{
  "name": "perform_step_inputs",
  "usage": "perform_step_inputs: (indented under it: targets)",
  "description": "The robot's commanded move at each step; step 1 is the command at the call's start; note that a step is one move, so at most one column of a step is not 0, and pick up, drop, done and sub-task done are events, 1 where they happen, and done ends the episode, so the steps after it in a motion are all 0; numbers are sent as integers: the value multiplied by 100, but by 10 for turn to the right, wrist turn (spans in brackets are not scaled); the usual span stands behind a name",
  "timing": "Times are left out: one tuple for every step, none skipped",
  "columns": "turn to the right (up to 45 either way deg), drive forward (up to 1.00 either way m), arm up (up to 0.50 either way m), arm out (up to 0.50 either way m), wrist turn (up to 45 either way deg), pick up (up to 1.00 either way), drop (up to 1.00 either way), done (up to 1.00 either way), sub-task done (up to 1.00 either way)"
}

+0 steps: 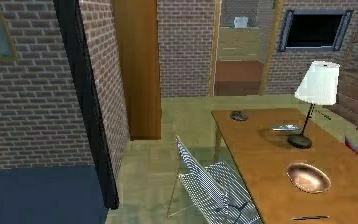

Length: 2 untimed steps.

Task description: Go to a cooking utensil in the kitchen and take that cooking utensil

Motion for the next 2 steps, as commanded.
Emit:
perform_step_inputs:
  targets:
    - [-450,0,0,0,0,0,0,0,0]
    - [-30,0,0,0,0,0,0,0,0]
